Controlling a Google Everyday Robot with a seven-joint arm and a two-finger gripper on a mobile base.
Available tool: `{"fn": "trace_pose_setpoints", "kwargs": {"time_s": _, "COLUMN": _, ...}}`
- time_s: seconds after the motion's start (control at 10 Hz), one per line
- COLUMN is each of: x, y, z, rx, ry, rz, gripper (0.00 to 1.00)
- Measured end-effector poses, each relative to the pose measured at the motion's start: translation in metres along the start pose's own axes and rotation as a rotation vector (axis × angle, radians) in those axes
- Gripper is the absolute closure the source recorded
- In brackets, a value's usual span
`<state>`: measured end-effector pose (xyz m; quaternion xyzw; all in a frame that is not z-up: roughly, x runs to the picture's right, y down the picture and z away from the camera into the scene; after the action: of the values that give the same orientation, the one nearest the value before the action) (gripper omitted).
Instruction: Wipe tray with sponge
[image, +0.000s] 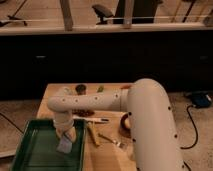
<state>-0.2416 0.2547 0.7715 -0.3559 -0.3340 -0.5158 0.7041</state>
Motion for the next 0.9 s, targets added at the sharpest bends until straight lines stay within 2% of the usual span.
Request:
{"fn": "trace_pose_setpoints", "kwargs": {"time_s": 0.3, "x": 0.0, "y": -0.019, "z": 0.0, "rx": 0.004, "ry": -0.02, "rz": -0.03, "gripper": 1.0}}
{"fn": "trace_pose_setpoints", "kwargs": {"time_s": 0.9, "x": 0.0, "y": -0.018, "z": 0.001, "rx": 0.004, "ry": -0.022, "rz": -0.032, "gripper": 1.0}}
